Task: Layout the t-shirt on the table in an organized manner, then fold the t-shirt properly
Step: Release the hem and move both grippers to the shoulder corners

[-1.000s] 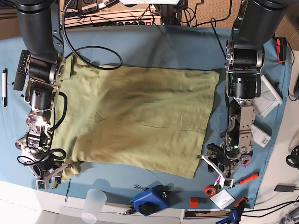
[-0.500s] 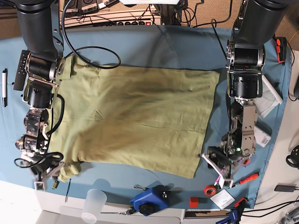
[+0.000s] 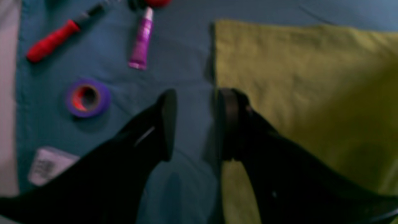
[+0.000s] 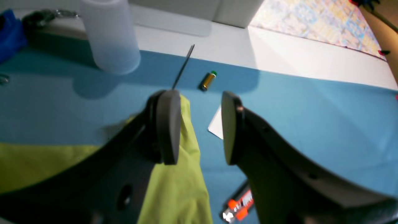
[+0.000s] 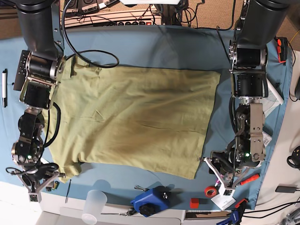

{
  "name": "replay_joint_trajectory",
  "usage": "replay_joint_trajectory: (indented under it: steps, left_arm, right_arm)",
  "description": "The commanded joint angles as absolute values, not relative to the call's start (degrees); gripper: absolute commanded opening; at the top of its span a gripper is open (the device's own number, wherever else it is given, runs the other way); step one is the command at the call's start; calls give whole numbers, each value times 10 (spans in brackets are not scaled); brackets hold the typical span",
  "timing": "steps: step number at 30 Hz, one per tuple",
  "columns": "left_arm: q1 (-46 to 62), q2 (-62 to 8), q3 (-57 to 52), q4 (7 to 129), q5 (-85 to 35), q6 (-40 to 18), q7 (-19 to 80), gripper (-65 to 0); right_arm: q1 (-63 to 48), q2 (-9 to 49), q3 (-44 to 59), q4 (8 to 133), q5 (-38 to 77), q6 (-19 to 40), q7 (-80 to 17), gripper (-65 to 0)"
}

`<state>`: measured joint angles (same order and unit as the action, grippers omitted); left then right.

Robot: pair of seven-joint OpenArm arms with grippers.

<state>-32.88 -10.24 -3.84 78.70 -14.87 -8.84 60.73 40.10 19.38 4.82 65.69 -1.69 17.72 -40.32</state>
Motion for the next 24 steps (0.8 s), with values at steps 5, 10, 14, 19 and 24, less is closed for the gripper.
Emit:
replay_joint_trajectory:
  steps: [5, 10, 14, 19, 24]
  left_arm:
    - [-284, -105, -39, 880, -165, -90, 609, -444]
    - [-203, -105, -39, 950, -165, -90, 616, -453]
    - [-140, -105, -39, 1002, -163, -90, 622, -453]
    - [-58, -105, -39, 1076, -161, -90, 630, -453]
    - [14, -105, -39, 1143, -161, -91, 630, -453]
  right_arm:
    - [338, 222, 59, 800, 21, 178, -418, -427]
    - [251, 229, 94, 912, 24, 178, -455, -427]
    - [184, 229, 136, 966, 74, 197, -486, -427]
    - [98, 229, 200, 1002, 158, 242, -542, -427]
    - [11, 227, 286, 1009, 284, 288, -581, -427]
